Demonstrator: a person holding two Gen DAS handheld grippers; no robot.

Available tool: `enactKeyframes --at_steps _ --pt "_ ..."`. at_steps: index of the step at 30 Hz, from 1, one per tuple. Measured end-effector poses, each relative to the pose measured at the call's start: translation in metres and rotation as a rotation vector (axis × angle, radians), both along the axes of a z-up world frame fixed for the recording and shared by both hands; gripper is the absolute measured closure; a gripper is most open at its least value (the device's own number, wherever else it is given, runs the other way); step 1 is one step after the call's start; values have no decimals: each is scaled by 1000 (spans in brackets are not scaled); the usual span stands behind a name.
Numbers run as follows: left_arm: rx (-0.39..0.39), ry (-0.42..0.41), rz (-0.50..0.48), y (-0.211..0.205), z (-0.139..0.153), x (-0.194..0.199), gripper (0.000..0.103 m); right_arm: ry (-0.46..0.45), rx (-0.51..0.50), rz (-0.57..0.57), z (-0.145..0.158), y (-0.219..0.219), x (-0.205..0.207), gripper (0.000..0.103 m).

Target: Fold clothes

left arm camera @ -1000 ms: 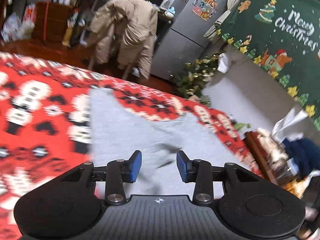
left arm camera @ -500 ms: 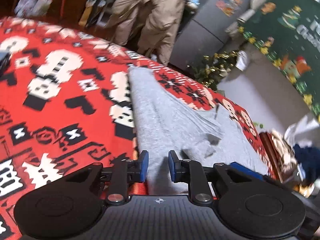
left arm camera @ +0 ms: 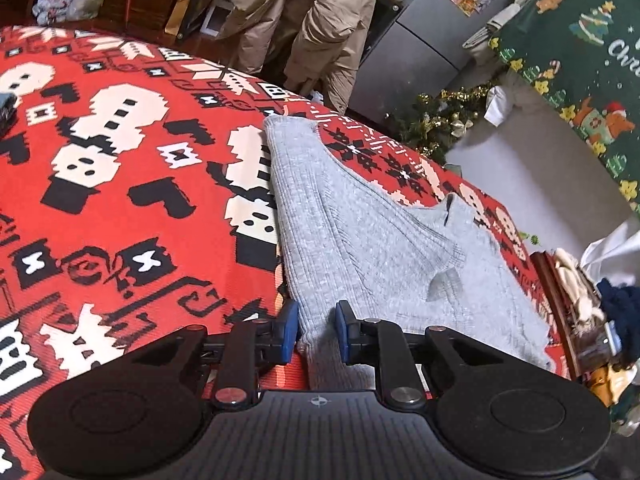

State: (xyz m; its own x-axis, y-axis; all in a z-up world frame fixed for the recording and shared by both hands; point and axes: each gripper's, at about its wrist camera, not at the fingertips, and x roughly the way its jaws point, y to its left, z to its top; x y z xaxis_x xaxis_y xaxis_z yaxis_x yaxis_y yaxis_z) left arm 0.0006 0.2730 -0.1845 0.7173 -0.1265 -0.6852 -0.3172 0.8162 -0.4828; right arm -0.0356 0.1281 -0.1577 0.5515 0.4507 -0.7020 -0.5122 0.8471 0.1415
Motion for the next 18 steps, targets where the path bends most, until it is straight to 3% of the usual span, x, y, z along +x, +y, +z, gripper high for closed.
enactKeyframes --at_steps 2,5,9,11,12,18 --pt "13 1 -12 -3 1 0 84 1 55 -17 5 -8 2 72" --pt "13 0 -20 -4 0 1 84 -21 89 -9 11 -2 8 53" --pt "-2 -1 -22 -1 1 1 84 18 136 2 -1 4 18 52" --pt "-4 -9 -26 -1 3 1 84 12 121 2 -7 6 21 75" --pt "-3 -15 -29 -1 4 1 84 13 117 8 -8 7 23 100" --pt "43 -9 -54 -9 4 4 84 40 172 -32 19 -2 24 100"
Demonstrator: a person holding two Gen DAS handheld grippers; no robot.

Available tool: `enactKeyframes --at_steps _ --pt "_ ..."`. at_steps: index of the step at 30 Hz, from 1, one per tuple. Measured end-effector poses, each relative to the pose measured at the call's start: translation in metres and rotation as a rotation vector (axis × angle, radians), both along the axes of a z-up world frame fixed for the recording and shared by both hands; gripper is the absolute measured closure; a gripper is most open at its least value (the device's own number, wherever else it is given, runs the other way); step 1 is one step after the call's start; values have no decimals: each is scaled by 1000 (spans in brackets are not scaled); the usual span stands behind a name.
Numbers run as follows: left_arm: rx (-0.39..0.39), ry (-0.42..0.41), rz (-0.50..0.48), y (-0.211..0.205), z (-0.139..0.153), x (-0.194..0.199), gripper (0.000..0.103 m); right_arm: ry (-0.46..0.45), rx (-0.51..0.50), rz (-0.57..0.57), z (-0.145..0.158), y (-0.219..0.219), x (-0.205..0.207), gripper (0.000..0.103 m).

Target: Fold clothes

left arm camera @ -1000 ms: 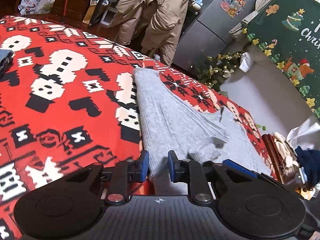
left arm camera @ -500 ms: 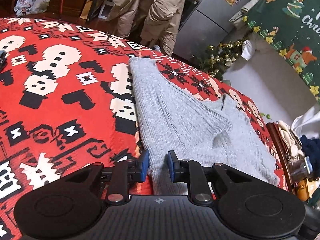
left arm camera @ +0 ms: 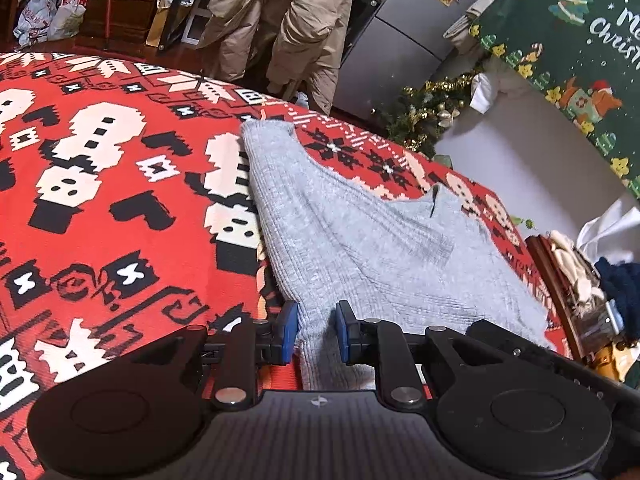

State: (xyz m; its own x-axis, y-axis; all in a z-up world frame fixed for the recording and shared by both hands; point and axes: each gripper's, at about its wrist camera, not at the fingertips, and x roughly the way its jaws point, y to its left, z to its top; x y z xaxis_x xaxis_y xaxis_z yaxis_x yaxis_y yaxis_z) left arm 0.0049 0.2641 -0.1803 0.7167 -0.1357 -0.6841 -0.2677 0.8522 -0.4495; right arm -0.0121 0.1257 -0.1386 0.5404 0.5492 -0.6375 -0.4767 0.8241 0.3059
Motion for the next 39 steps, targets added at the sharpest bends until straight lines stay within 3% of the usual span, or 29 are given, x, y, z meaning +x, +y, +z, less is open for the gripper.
enactKeyframes --at_steps 5,6,7,11,16,18,19,20,26,29,35,37,39 --pt "29 0 -4 -1 3 -1 84 108 -29 -44 -18 -14 13 89" --pt "32 -4 -4 -1 4 -1 84 119 -24 -53 -20 -19 14 83" --pt "35 -7 -4 -1 4 -1 84 107 -14 -67 -16 -23 15 75" --pt "21 4 3 1 0 1 84 -27 14 -85 -2 -25 36 66" --pt "-3 8 7 5 -2 2 84 -144 -81 63 -13 9 76 58" --pt "8 8 -5 3 -2 3 84 -131 -114 73 -18 19 86 61" --pt "21 9 -12 2 -2 4 84 -125 -131 77 -21 24 91 85" --pt "34 10 -20 1 -1 4 84 -119 -148 80 -24 29 96 103" --pt "79 17 -38 -3 -1 6 85 -178 -159 -21 -12 23 102 101" --pt "86 28 -40 -3 0 6 86 -123 -224 -21 -26 30 113 91" --pt "27 30 -30 8 8 4 87 -131 -119 -58 -2 2 92 86" --pt "23 9 -23 11 14 2 87 -121 -73 -37 8 -8 76 71" --pt "20 -16 -26 12 20 0 87 -79 -27 15 12 -14 56 69"
